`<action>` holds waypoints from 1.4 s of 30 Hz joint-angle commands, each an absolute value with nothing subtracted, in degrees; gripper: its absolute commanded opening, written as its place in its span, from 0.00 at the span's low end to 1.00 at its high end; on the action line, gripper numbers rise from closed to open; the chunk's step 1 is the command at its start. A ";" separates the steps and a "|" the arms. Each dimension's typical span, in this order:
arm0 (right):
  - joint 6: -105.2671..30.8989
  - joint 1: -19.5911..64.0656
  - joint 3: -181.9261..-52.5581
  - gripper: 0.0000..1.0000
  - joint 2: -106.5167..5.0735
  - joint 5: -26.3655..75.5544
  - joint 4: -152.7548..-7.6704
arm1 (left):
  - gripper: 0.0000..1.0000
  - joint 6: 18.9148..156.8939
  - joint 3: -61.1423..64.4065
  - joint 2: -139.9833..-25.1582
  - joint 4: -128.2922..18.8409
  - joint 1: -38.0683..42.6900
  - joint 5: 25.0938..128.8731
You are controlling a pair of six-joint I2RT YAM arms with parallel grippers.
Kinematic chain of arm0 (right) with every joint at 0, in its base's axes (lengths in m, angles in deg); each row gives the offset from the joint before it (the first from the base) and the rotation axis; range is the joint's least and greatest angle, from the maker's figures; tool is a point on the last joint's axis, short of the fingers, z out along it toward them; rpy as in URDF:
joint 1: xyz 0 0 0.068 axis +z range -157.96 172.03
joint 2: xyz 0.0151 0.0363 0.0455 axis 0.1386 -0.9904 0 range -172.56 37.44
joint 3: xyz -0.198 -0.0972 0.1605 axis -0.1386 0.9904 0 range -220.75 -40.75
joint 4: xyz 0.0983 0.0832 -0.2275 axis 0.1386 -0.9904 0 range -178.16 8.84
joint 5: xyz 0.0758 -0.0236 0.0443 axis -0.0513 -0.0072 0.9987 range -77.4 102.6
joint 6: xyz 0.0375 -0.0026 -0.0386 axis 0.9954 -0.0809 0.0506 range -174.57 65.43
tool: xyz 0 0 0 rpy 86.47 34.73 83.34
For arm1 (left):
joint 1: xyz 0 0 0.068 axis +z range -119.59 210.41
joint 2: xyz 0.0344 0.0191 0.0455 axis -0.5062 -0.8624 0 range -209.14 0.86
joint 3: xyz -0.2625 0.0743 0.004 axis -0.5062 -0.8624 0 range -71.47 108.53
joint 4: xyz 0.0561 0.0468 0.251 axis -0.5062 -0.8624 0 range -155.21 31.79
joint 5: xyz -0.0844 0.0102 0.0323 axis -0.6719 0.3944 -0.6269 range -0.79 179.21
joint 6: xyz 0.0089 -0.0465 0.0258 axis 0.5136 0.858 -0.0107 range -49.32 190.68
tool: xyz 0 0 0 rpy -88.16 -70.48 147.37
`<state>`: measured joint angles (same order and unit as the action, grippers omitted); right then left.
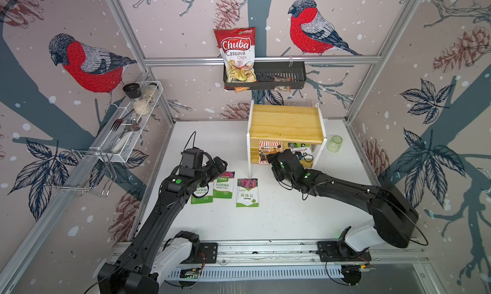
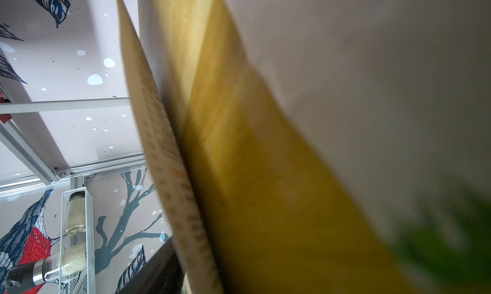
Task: Take the seed bag off the shelf
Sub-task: Pick up the seed packet from the shelf.
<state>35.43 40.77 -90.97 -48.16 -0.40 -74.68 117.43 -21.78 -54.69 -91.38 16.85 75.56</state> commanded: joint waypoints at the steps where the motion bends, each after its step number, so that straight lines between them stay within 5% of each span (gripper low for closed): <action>1: 34.94 40.97 -90.32 0.64 -47.45 -0.06 -77.22 | 0.89 117.63 -21.84 -54.51 -90.12 16.98 75.33; 18: 32.36 42.21 -89.05 0.32 -44.08 0.07 -76.17 | 0.89 117.44 -21.74 -55.35 -89.33 16.97 74.89; 42: 32.62 42.66 -86.94 0.42 -40.61 1.78 -75.30 | 0.89 117.44 -21.64 -55.85 -88.90 16.97 74.67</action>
